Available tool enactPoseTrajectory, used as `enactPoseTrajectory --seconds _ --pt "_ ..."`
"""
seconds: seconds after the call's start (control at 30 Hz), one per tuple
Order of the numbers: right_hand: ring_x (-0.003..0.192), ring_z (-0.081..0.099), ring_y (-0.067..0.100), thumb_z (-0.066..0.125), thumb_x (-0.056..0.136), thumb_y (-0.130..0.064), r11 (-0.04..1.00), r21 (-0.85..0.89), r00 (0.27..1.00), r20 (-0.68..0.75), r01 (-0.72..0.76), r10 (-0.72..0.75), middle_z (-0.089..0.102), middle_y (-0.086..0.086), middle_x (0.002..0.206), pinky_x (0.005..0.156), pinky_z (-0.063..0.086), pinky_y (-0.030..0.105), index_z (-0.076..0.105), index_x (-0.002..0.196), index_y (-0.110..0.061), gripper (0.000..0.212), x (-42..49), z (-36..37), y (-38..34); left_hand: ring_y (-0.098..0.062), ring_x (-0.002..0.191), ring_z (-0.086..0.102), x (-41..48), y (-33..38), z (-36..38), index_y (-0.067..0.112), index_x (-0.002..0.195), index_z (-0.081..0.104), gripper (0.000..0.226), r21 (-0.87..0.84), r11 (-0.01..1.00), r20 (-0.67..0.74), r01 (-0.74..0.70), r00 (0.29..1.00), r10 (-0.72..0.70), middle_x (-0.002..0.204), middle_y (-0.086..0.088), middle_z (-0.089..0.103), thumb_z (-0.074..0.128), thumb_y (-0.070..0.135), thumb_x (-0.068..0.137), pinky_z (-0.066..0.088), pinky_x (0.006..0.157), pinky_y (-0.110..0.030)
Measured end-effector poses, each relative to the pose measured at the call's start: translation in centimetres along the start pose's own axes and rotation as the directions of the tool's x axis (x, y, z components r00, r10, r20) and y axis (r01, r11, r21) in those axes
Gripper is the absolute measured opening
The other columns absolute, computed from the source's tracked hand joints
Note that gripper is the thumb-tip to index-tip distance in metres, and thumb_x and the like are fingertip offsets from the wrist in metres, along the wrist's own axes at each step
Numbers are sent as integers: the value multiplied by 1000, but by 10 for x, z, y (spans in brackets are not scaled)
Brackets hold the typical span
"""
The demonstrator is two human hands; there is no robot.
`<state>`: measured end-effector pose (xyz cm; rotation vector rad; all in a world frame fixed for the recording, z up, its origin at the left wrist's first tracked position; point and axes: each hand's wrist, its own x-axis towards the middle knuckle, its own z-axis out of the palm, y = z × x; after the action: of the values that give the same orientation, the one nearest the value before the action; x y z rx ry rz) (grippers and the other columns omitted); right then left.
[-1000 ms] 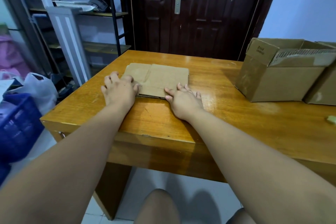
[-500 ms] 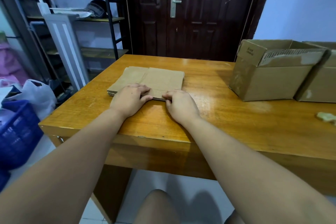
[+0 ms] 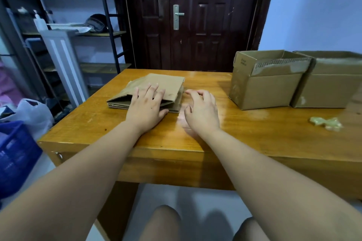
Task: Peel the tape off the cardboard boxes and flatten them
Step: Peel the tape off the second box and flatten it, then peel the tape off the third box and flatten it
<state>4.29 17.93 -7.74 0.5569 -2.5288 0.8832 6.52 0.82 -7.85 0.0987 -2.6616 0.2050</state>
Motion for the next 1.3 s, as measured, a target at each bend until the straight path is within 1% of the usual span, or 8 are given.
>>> enactPoseTrajectory --seconds 0.27,0.47,0.63,0.77,0.93,1.03,1.13,1.3 --pt "132 33 24 55 90 -21 983 -179 993 -108 31 -51 39 8 141 107 37 39 47 137 -23 48 7 -58 45 -21 143 23 24 83 -28 18 146 35 61 -292 952 -25 -89 996 86 155 -3 29 46 48 95 23 115 -39" --pt "115 54 27 55 91 -19 979 -163 992 -42 -124 119 19 5 154 85 51 36 32 145 -26 58 14 -103 82 -21 140 30 46 150 -46 16 149 29 70 -613 789 61 -46 993 105 153 -5 33 62 37 90 26 112 -34" --pt "130 41 30 57 92 -22 959 -243 989 -73 -143 128 13 5 159 100 47 43 22 149 -25 67 15 -119 104 -22 134 39 63 190 -60 16 147 29 74 -801 597 99 55 994 42 147 -6 41 70 19 85 34 101 -27" --pt "138 27 33 56 91 -13 921 -343 976 -174 -182 128 5 5 161 107 40 44 14 152 -24 75 32 -135 115 -24 136 36 84 200 -54 20 151 20 83 -834 535 161 133 987 6 151 -6 35 71 21 85 35 105 -34" --pt "114 52 28 58 88 -5 934 -314 981 -148 -169 128 -5 2 162 78 54 36 -1 153 -31 91 53 -138 115 -22 138 35 92 204 -38 23 152 17 84 -862 488 161 141 987 0 151 -4 36 69 16 86 35 100 -29" --pt "120 48 29 57 90 -7 940 -294 978 -162 -174 130 17 8 157 84 52 36 12 152 -28 80 62 -136 118 -25 135 40 89 207 -24 22 153 6 94 -864 444 239 240 969 -58 152 -6 34 71 21 85 39 99 -32" --pt "115 44 29 56 94 -18 939 -287 965 -234 -187 120 35 10 134 80 47 33 46 133 -19 40 64 -133 118 -23 121 53 82 206 -8 23 154 1 100 -840 439 319 319 945 -77 156 -5 27 72 27 83 49 91 -35" --pt "121 33 31 53 97 -28 971 -125 946 -281 -203 162 36 7 132 88 39 28 56 119 -19 24 57 -123 120 -23 137 36 69 199 11 25 153 9 96 -914 108 372 391 914 -159 154 -3 31 73 27 82 39 107 -45"
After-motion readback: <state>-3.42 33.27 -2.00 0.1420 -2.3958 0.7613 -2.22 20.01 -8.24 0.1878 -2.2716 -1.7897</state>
